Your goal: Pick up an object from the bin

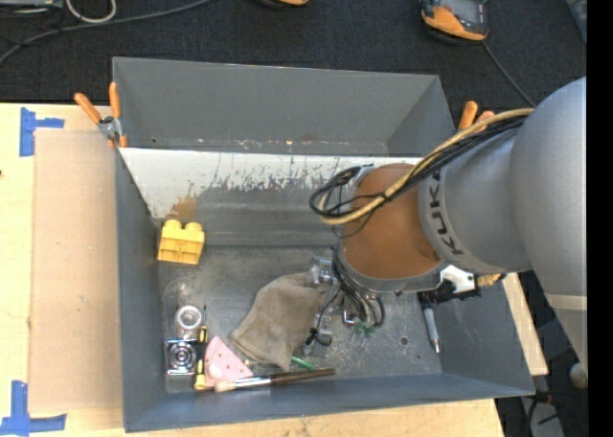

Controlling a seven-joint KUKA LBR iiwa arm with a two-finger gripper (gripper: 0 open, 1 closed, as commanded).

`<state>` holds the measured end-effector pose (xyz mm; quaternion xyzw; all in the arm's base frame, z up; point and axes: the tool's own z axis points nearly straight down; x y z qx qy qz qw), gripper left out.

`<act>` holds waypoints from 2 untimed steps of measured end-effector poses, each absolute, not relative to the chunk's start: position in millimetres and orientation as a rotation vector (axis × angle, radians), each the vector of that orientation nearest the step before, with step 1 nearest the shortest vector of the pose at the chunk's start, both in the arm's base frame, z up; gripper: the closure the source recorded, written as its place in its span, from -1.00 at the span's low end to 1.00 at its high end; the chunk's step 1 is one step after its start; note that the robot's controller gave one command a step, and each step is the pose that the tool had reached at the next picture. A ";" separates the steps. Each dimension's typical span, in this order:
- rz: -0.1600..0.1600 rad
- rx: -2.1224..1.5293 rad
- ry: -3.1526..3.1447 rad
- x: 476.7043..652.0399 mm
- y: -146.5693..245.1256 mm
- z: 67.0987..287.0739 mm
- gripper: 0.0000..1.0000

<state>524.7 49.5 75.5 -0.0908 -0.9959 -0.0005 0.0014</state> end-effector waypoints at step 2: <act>-0.003 -0.564 -3.085 518.7 52.1 70.8 1.00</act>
Offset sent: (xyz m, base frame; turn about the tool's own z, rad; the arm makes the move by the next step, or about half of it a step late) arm 0.0000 0.0000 0.0000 0.0000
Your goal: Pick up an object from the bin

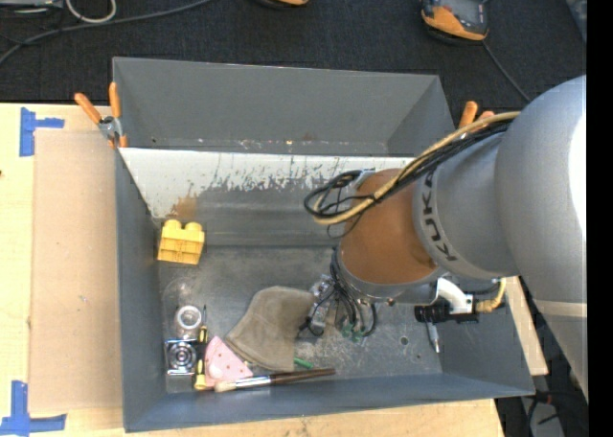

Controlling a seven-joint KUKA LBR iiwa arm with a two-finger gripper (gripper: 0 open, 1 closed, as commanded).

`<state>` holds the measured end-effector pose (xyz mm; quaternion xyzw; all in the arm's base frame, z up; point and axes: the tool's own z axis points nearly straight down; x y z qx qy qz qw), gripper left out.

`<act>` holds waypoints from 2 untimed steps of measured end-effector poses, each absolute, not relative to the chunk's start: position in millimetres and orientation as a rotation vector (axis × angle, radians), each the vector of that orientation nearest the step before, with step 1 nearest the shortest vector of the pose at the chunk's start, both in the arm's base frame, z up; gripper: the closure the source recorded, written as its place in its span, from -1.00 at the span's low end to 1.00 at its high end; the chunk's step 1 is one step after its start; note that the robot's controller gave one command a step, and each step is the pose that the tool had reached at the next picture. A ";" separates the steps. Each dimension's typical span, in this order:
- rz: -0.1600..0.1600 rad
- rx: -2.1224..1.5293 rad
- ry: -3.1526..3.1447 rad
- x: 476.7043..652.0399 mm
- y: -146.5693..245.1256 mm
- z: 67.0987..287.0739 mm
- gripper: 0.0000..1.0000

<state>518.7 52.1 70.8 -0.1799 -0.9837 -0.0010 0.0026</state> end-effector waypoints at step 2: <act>0.003 -0.609 -3.059 500.0 53.0 183.9 1.00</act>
Offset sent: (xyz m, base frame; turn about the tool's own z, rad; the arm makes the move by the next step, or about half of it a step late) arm -0.0178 0.0014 0.1141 0.0315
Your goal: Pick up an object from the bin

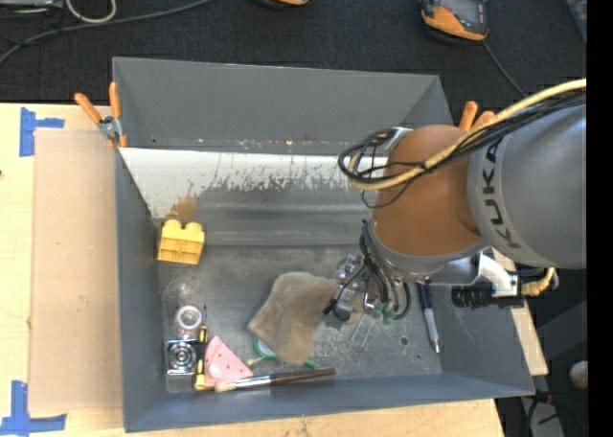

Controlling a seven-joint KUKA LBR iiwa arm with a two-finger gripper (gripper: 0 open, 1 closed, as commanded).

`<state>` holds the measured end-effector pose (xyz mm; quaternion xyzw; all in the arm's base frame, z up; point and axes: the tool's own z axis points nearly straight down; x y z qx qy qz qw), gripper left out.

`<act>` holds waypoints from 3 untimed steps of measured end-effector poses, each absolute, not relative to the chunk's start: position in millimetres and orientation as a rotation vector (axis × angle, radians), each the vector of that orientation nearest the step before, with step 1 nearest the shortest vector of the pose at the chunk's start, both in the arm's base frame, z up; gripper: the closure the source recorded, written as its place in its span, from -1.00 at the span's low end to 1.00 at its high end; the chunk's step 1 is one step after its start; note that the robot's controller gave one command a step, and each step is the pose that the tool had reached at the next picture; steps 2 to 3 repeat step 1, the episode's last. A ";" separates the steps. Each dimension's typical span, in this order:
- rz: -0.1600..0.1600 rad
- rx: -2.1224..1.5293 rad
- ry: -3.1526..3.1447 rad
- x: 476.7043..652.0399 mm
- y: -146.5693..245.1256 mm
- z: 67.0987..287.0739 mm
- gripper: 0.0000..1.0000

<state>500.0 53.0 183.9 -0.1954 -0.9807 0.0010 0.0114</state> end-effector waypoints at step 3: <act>-0.006 -0.640 -3.078 533.1 52.6 274.0 1.00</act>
Offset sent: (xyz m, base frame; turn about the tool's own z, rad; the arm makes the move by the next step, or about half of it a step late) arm 0.0109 -0.0085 0.0664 -0.0241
